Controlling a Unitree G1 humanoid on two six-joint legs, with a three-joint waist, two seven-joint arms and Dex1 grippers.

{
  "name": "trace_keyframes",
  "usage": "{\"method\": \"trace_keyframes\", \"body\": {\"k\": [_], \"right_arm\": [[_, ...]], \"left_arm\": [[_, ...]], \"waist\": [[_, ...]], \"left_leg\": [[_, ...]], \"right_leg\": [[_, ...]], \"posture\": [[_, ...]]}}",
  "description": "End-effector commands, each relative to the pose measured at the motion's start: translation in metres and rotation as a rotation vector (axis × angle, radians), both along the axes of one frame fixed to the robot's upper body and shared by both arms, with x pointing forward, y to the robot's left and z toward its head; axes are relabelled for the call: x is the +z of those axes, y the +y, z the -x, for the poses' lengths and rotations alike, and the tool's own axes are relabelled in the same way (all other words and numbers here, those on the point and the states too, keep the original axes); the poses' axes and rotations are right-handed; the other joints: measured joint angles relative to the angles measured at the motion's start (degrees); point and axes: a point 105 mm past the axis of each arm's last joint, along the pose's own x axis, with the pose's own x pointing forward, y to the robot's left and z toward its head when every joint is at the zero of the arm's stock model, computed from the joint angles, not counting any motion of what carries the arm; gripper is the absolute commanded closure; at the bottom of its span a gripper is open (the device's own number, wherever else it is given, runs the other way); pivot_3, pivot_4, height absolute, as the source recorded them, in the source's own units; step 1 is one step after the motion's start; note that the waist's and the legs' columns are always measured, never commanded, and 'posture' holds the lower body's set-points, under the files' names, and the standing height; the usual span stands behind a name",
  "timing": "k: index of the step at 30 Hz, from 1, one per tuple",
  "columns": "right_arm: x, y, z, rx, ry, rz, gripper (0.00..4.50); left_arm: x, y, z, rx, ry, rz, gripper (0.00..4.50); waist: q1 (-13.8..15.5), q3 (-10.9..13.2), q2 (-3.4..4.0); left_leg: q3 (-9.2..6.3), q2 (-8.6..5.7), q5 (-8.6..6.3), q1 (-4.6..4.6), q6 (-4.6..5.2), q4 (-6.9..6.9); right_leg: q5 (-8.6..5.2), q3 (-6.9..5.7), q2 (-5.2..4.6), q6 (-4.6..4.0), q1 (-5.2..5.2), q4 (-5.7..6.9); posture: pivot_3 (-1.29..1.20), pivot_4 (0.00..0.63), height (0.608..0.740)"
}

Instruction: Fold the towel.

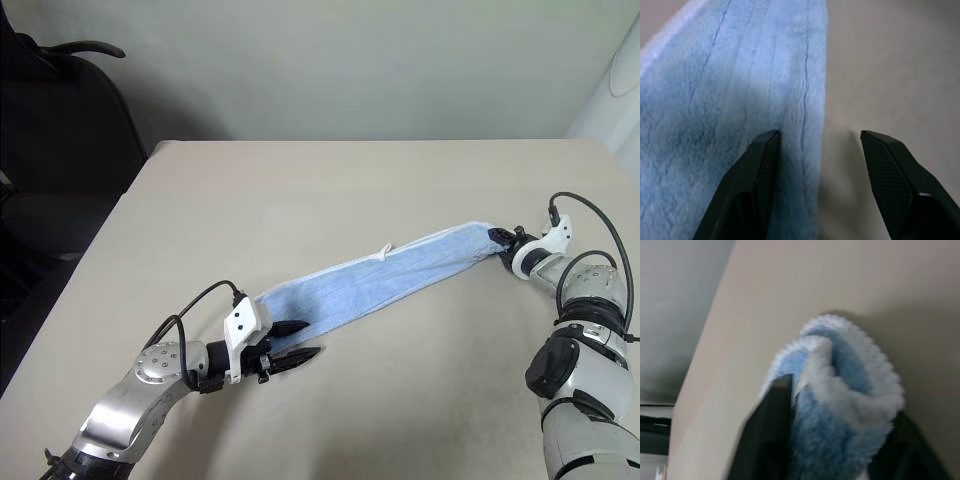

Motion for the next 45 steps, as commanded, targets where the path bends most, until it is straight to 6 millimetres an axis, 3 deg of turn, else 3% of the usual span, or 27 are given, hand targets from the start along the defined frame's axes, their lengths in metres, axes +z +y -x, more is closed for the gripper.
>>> {"method": "trace_keyframes", "body": {"k": [1,2,6,10,15,21,24,26,29,32,34,37,41,45], "right_arm": [[0.011,-0.009,-0.002,-0.030,-0.021,0.017,4.09],[0.011,-0.011,-0.001,-0.036,-0.020,0.018,4.45],[0.019,-0.016,-0.002,-0.041,-0.063,0.054,4.48],[0.033,-0.014,-0.003,0.017,-0.133,0.181,4.48],[0.059,-0.006,-0.002,0.122,-0.282,0.432,4.48],[0.098,0.022,0.009,0.302,-0.520,0.763,4.48],[0.109,0.054,0.022,0.461,-0.684,1.001,4.48],[0.105,0.083,0.035,0.602,-0.783,1.145,4.48],[0.091,0.113,0.050,0.747,-0.868,1.264,4.48],[0.061,0.139,0.064,0.913,-0.906,1.409,4.48],[0.041,0.149,0.067,0.973,-0.910,1.499,4.48],[0.029,0.155,0.065,0.982,-0.890,1.511,4.48],[0.018,0.156,0.074,1.060,-0.862,1.393,3.56],[0.029,0.153,0.081,1.054,-0.860,1.235,2.10]], "left_arm": [[-0.011,0.006,0.009,-0.005,0.055,-0.026,1.70],[-0.014,0.007,0.010,-0.004,0.064,-0.029,1.70],[-0.006,0.006,0.010,0.003,0.066,0.035,1.70],[0.033,0.002,0.007,0.004,0.042,0.233,1.70],[0.070,0.002,0.018,-0.035,0.028,0.401,1.70],[0.104,0.021,0.010,0.067,-0.045,0.586,1.70],[0.115,0.044,-0.018,0.262,-0.099,0.663,1.70],[0.120,0.054,-0.031,0.339,-0.136,0.680,1.70],[0.122,0.053,-0.036,0.351,-0.149,0.680,1.70],[0.123,0.043,-0.037,0.333,-0.148,0.687,1.70],[0.121,0.036,-0.036,0.318,-0.141,0.686,1.70],[0.118,0.029,-0.034,0.300,-0.127,0.683,1.70],[0.111,0.023,-0.032,0.288,-0.106,0.674,1.70],[0.104,0.022,-0.031,0.292,-0.088,0.666,1.70]], "waist": [[0.01,-0.07,-0.01],[0.07,-0.13,-0.05],[0.32,-0.17,-0.04],[0.43,-0.14,-0.02],[0.54,-0.12,-0.01],[0.56,-0.10,0.01],[0.79,-0.10,0.01],[0.62,-0.10,0.00],[0.35,-0.06,-0.07],[0.57,-0.06,-0.09],[0.63,-0.06,-0.13],[0.61,-0.04,-0.16],[0.69,-0.04,-0.19],[0.75,-0.03,-0.24]], "left_leg": [[0.00,0.00,0.00,0.01,0.00,-0.01],[-0.02,0.00,-0.01,0.04,0.00,0.00],[-0.05,0.00,-0.17,0.11,0.17,0.00],[-0.04,0.00,-0.27,0.08,0.31,0.00],[-0.04,0.00,-0.18,0.00,0.16,0.00],[-0.04,0.00,-0.05,0.01,-0.07,0.01],[-0.05,0.00,-0.04,0.01,-0.09,0.02],[-0.07,0.02,-0.04,0.05,-0.10,0.06],[-0.07,0.01,-0.03,0.05,-0.12,0.06],[-0.09,0.01,-0.02,0.05,-0.13,0.08],[-0.10,0.01,-0.02,0.05,-0.14,0.11],[-0.11,0.01,-0.02,0.05,-0.14,0.11],[-0.10,0.01,-0.02,0.05,-0.15,0.09],[-0.09,0.01,-0.02,0.05,-0.19,0.10]], "right_leg": [[0.00,0.01,0.01,0.00,0.00,0.00],[0.00,0.02,0.02,0.00,0.03,0.00],[0.00,0.03,0.02,-0.01,0.11,-0.03],[0.00,0.02,0.04,-0.01,0.09,-0.01],[0.00,0.02,0.05,-0.01,0.01,0.00],[0.00,0.02,0.07,-0.01,0.02,-0.01],[0.00,0.01,0.08,0.00,0.04,-0.02],[0.00,-0.01,0.10,0.00,0.09,-0.01],[0.01,-0.01,0.11,0.01,0.10,-0.06],[0.02,-0.01,0.10,0.03,0.13,-0.06],[0.02,-0.02,0.10,0.03,0.16,-0.08],[0.03,-0.01,0.09,0.04,0.15,-0.08],[0.03,-0.02,0.10,0.04,0.16,-0.08],[0.03,-0.01,0.10,0.04,0.18,-0.12]], "posture": [[0.00,0.150,0.740],[0.00,0.150,0.740],[0.00,0.150,0.740],[0.00,0.150,0.740],[0.00,0.150,0.740],[0.00,0.150,0.740],[0.00,0.150,0.740],[0.00,0.150,0.740],[0.00,0.150,0.740],[0.00,0.150,0.740],[0.00,0.150,0.740],[0.00,0.150,0.740],[0.00,0.150,0.740],[0.00,0.150,0.740]]}}
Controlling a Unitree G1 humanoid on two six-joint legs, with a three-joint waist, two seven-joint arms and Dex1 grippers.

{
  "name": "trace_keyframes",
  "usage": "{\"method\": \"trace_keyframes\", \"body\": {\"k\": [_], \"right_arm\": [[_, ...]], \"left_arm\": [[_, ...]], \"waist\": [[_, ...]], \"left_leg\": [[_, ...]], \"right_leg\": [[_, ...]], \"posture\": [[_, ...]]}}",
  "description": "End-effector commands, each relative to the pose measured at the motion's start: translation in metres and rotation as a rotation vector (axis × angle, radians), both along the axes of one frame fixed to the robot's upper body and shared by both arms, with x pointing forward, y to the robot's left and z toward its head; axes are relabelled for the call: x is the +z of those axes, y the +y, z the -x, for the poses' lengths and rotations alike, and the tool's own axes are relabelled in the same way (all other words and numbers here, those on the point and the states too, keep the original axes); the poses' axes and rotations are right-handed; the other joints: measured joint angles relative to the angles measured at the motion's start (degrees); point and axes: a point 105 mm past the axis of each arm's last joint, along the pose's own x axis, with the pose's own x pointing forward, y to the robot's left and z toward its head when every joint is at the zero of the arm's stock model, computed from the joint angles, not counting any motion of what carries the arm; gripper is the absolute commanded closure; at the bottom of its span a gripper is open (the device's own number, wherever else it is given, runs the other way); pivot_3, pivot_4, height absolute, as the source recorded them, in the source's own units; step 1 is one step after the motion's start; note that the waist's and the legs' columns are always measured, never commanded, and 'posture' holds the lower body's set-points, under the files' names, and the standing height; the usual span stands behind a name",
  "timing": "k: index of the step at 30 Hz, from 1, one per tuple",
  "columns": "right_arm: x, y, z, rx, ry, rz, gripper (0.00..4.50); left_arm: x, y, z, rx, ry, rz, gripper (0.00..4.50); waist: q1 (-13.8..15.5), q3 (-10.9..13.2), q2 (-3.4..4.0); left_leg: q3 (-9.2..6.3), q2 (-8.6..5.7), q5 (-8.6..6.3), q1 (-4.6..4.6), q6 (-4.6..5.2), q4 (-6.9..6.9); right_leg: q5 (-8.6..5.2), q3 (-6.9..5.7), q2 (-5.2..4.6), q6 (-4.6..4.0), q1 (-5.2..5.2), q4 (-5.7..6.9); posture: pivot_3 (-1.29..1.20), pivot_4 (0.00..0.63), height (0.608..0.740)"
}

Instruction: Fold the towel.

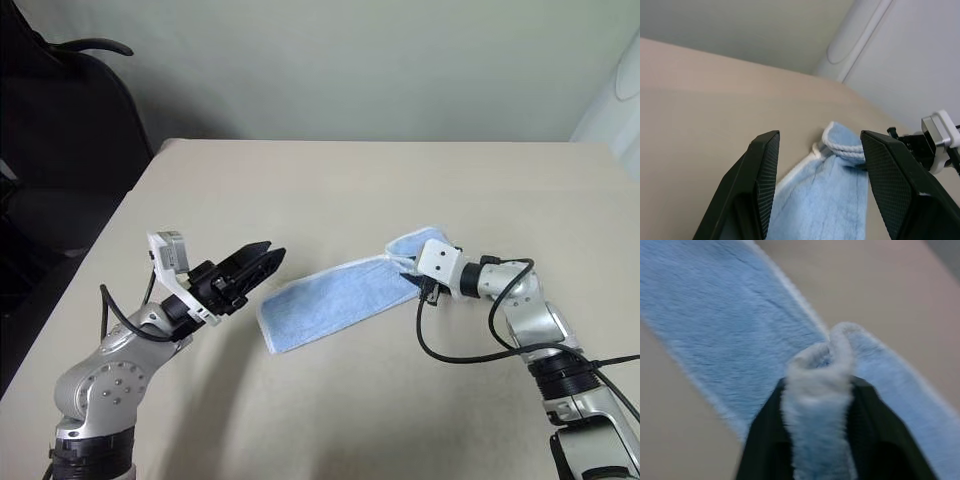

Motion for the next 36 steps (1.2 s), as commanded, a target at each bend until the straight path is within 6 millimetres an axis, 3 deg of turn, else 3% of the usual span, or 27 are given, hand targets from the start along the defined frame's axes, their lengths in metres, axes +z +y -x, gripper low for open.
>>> {"method": "trace_keyframes", "body": {"k": [1,4,8,10,12,16,20,22,25,28,31,36], "right_arm": [[0.028,-0.001,0.006,0.028,-0.002,-0.116,1.76],[0.047,-0.008,0.015,0.033,0.055,-0.252,0.73],[0.073,-0.018,0.027,0.054,0.151,-0.441,0.73],[0.080,-0.026,0.012,-0.030,0.199,-0.541,1.17],[0.070,-0.030,-0.004,-0.120,0.216,-0.533,1.70],[0.028,-0.021,-0.020,-0.180,0.281,-0.457,3.16],[-0.030,-0.015,-0.030,-0.230,0.328,-0.331,4.47],[-0.041,-0.014,-0.031,-0.231,0.327,-0.327,4.47],[-0.027,-0.012,-0.036,-0.215,0.293,-0.411,4.50],[-0.007,-0.012,-0.040,-0.199,0.254,-0.498,4.50],[0.010,-0.012,-0.043,-0.188,0.219,-0.562,4.50],[0.020,-0.008,-0.043,-0.172,0.186,-0.611,4.50]], "left_arm": [[0.008,-0.003,0.006,-0.007,-0.047,-0.010,1.70],[0.005,0.001,0.007,0.008,-0.032,-0.013,1.70],[0.000,0.010,0.009,0.042,0.006,0.003,1.70],[-0.008,0.016,0.011,0.067,0.052,0.008,1.70],[-0.018,0.021,0.012,0.093,0.101,0.014,1.70],[-0.024,0.027,0.016,0.116,0.174,0.116,1.70],[-0.033,0.029,0.022,0.132,0.241,0.131,1.70],[-0.033,0.031,0.027,0.143,0.269,0.161,1.70],[-0.042,0.031,0.037,0.151,0.351,0.184,1.13],[-0.050,0.022,0.052,0.109,0.414,0.168,0.06],[-0.057,0.017,0.063,0.075,0.479,0.147,0.01],[-0.075,0.012,0.073,0.036,0.598,0.034,0.01]], "waist": [[-0.01,0.02,-0.03],[0.05,0.03,-0.04],[0.22,0.02,-0.12],[0.18,0.00,-0.16],[-0.04,0.00,-0.17],[0.01,-0.03,-0.24],[0.21,-0.02,-0.22],[0.13,-0.03,-0.22],[0.04,-0.07,-0.30],[0.05,-0.07,-0.30],[0.17,-0.06,-0.28],[0.22,-0.05,-0.27]], "left_leg": [[0.00,0.00,0.00,0.00,-0.01,0.00],[0.00,0.00,0.01,0.00,-0.03,-0.01],[-0.01,-0.01,0.02,0.00,-0.06,-0.01],[0.00,0.00,0.04,0.03,-0.08,-0.01],[0.00,0.00,0.05,0.13,-0.10,-0.02],[-0.06,0.01,0.05,0.17,-0.10,-0.07],[-0.11,0.00,0.04,0.15,-0.09,-0.04],[-0.10,-0.01,0.04,0.15,-0.10,-0.05],[-0.11,0.01,0.04,0.28,-0.10,-0.05],[-0.10,0.00,0.01,0.42,-0.11,-0.06],[-0.10,0.00,-0.01,0.41,-0.14,-0.09],[-0.11,0.00,-0.02,0.42,-0.17,-0.10]], "right_leg": [[0.00,0.00,0.01,0.00,0.00,0.00],[0.00,0.00,0.03,0.00,0.00,-0.01],[0.00,0.00,0.06,0.00,0.07,-0.07],[-0.01,0.01,0.09,0.01,0.10,-0.08],[-0.01,0.07,0.10,0.02,0.10,-0.07],[-0.01,0.08,0.12,0.02,0.09,-0.03],[-0.01,0.06,0.10,0.02,0.07,0.03],[-0.01,0.06,0.09,0.02,0.06,0.02],[-0.01,0.05,0.11,0.01,0.21,-0.01],[-0.02,0.06,0.11,0.01,0.39,-0.06],[-0.04,0.05,0.13,-0.03,0.36,-0.07],[-0.05,0.05,0.14,-0.06,0.37,-0.07]], "posture": [[0.00,0.150,0.740],[0.00,0.150,0.740],[0.00,0.150,0.740],[0.00,0.150,0.740],[0.00,0.150,0.740],[0.00,0.150,0.740],[0.00,0.150,0.740],[0.00,0.150,0.740],[0.00,0.150,0.740],[0.00,0.150,0.740],[0.00,0.150,0.740],[0.00,0.150,0.740]]}}
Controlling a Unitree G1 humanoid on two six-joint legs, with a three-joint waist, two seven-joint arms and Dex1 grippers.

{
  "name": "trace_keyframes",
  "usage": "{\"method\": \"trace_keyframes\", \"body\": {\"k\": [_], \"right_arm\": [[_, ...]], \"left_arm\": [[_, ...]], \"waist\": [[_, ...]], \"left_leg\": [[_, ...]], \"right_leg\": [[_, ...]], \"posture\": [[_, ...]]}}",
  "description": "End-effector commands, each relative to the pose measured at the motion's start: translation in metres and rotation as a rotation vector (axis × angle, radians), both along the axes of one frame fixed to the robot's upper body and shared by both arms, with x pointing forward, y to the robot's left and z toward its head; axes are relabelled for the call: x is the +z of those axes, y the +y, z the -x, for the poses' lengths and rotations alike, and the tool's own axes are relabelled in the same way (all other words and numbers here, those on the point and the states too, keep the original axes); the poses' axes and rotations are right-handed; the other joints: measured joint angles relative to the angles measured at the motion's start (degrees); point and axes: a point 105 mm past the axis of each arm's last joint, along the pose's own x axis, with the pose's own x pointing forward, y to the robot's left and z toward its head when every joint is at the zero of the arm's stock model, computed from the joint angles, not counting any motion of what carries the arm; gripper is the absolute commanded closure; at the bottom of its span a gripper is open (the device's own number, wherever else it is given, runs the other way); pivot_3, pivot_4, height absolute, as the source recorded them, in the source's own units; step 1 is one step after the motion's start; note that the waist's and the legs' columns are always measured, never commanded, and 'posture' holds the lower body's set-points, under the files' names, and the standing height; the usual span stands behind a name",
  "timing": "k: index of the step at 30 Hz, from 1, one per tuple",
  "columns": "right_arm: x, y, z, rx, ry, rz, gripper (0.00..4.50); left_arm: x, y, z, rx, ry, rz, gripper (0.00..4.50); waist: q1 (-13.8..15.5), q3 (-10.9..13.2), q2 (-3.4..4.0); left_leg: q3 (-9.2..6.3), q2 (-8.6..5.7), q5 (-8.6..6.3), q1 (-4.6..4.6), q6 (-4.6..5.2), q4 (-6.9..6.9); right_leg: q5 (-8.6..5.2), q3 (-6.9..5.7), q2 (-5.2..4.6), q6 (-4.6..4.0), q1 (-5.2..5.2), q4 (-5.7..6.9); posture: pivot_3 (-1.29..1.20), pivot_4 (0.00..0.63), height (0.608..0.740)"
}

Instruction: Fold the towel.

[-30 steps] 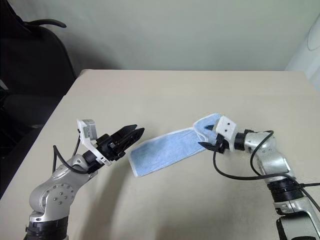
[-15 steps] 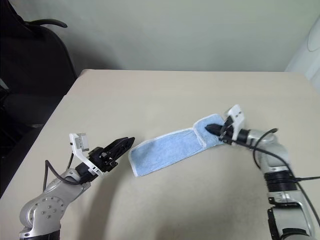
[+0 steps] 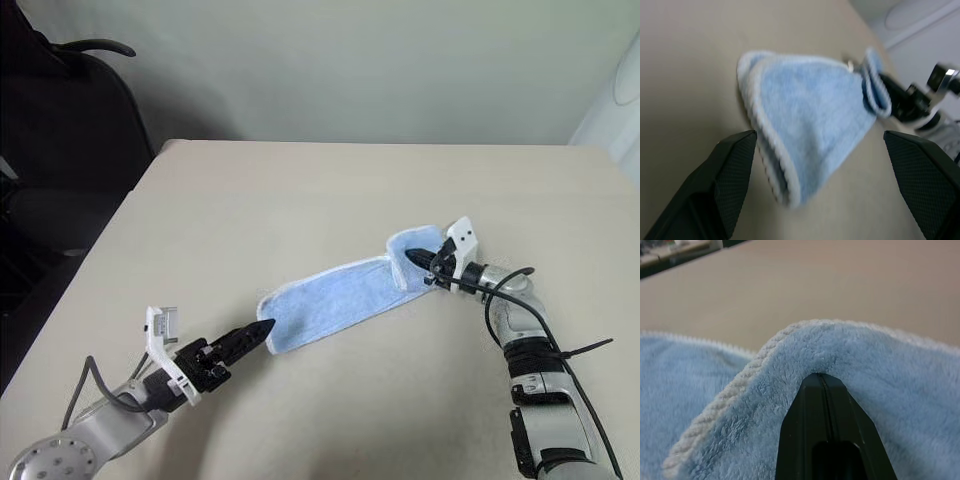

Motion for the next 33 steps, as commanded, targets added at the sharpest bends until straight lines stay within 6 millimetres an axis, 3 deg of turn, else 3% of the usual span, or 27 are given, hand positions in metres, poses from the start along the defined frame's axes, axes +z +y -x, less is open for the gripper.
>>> {"method": "trace_keyframes", "body": {"k": [1,8,17,24,27,30,33], "right_arm": [[0.023,0.005,0.000,0.011,-0.085,-0.063,4.50],[0.035,0.010,0.003,0.007,-0.122,-0.124,4.50],[0.050,0.011,0.020,0.073,-0.137,-0.207,4.50],[0.035,0.013,0.044,0.186,-0.063,-0.121,4.50],[0.031,0.005,0.034,0.114,-0.082,-0.072,4.50],[0.029,-0.002,0.023,0.049,-0.105,-0.027,4.50],[0.022,-0.009,0.014,0.002,-0.099,0.022,3.94]], "left_arm": [[-0.006,-0.009,0.008,-0.075,0.061,-0.068,0.01],[-0.022,-0.012,0.011,-0.114,0.158,-0.117,0.01],[-0.033,-0.022,-0.010,0.013,0.275,-0.023,0.01],[-0.044,-0.033,-0.006,0.011,0.342,-0.042,0.01],[-0.044,-0.034,-0.006,0.015,0.347,-0.035,0.60],[-0.044,-0.034,-0.006,0.019,0.349,-0.036,1.62],[-0.044,-0.034,-0.007,0.016,0.347,-0.042,1.66]], "waist": [[-0.06,0.00,0.01],[0.00,0.02,0.05],[1.60,0.05,0.36],[2.19,-0.02,0.47],[2.19,-0.02,0.50],[2.19,-0.01,0.52],[2.19,0.00,0.52]], "left_leg": [[0.00,0.00,0.00,0.00,0.00,0.00],[0.00,0.00,-0.01,0.01,-0.03,-0.01],[-0.03,-0.13,-0.05,0.76,0.01,-0.07],[-0.09,-0.40,-0.04,0.85,-0.01,-0.08],[-0.08,-0.46,-0.03,0.95,-0.01,-0.09],[-0.10,-0.49,-0.04,0.96,0.00,-0.11],[-0.10,-0.51,-0.04,0.95,0.00,-0.15]], "right_leg": [[0.00,0.00,0.00,0.00,0.00,0.00],[-0.01,0.00,0.00,-0.02,-0.01,0.00],[-0.05,0.00,-0.06,-0.08,0.83,-0.06],[-0.18,0.00,-0.01,-0.13,0.98,-0.05],[-0.22,0.06,-0.01,-0.06,1.05,-0.04],[-0.24,0.08,-0.02,-0.02,1.04,-0.03],[-0.25,0.11,-0.04,0.00,1.01,-0.04]], "posture": [[0.00,0.150,0.740],[0.00,0.150,0.740],[0.00,0.150,0.740],[0.00,0.150,0.740],[0.00,0.150,0.740],[0.00,0.150,0.740],[0.00,0.150,0.740]]}}
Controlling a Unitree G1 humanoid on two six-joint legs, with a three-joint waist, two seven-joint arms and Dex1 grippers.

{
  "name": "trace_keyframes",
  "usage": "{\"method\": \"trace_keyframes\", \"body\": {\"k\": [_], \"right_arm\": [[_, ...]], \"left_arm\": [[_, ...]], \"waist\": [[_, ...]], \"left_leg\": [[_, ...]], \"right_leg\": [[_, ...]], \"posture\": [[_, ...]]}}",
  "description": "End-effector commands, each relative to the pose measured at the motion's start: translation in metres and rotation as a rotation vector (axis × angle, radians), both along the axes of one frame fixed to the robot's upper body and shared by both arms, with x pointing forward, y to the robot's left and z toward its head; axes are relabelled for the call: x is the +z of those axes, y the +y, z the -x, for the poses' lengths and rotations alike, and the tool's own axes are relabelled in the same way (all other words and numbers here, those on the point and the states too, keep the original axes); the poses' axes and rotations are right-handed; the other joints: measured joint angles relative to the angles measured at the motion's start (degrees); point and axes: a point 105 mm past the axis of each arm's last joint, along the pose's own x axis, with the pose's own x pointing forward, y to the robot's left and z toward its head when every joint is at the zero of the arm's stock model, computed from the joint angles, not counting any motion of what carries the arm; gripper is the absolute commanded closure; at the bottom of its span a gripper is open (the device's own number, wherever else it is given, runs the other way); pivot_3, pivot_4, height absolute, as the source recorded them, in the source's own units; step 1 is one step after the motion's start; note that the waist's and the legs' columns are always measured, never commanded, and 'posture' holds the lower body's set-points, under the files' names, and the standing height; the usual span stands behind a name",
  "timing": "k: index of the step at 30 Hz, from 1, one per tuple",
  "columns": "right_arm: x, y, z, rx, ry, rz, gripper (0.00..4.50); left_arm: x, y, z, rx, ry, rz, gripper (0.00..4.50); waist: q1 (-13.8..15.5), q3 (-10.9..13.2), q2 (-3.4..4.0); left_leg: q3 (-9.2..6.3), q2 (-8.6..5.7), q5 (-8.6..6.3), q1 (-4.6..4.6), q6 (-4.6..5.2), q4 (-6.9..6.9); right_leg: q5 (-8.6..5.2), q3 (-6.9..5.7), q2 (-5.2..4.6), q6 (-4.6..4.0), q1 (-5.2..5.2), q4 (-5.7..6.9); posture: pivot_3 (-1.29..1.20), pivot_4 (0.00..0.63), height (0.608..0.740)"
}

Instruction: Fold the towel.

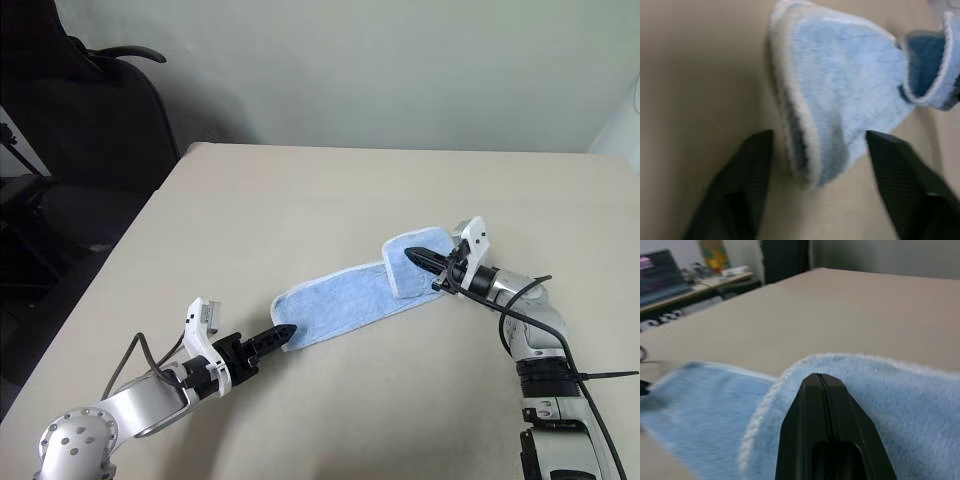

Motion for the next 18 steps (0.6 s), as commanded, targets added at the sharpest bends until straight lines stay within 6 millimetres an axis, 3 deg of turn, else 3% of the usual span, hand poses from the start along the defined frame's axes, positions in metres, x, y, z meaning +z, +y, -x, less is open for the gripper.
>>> {"method": "trace_keyframes", "body": {"k": [1,6,7,9,12,18], "right_arm": [[0.002,-0.007,-0.008,-0.035,-0.045,0.070,3.64],[0.012,-0.008,-0.006,-0.033,-0.097,0.037,1.91],[0.015,-0.008,-0.006,-0.031,-0.108,0.023,1.55],[0.026,-0.008,-0.005,-0.025,-0.125,-0.027,1.55],[0.042,-0.011,-0.003,-0.026,-0.146,-0.107,1.55],[0.062,-0.014,-0.001,-0.035,-0.172,-0.186,1.55]], "left_arm": [[-0.022,-0.011,0.010,-0.044,0.097,-0.004,1.66],[-0.022,-0.011,0.009,-0.040,0.092,-0.001,1.66],[-0.022,-0.011,0.009,-0.037,0.092,0.001,1.49],[-0.022,-0.011,0.009,-0.036,0.095,0.004,1.11],[-0.023,-0.012,0.006,-0.028,0.098,0.015,0.14],[-0.024,-0.013,-0.002,-0.002,0.097,0.025,0.06]], "waist": [[0.02,0.00,0.00],[0.04,0.04,0.06],[0.04,0.04,0.05],[0.04,0.04,0.06],[0.12,0.02,0.11],[0.28,0.02,0.15]], "left_leg": [[0.00,0.00,0.00,0.00,0.00,0.00],[-0.01,-0.02,0.00,0.00,0.00,-0.03],[-0.01,-0.03,0.00,0.00,0.00,-0.03],[-0.01,-0.05,0.00,0.00,0.00,-0.03],[-0.03,-0.10,0.00,0.00,0.00,-0.03],[-0.28,-0.40,0.04,0.07,0.05,-0.03]], "right_leg": [[0.00,0.00,0.00,0.00,0.01,0.01],[-0.01,0.02,0.00,0.02,0.01,-0.01],[-0.01,0.02,0.00,0.02,0.01,-0.01],[-0.02,0.02,0.00,0.03,0.02,-0.01],[-0.08,0.04,0.01,0.09,0.06,-0.02],[-0.36,0.13,-0.04,0.21,0.25,0.00]], "posture": [[0.00,0.150,0.740],[0.00,0.150,0.740],[0.00,0.150,0.740],[0.00,0.150,0.740],[0.00,0.150,0.740],[0.00,0.150,0.740]]}}
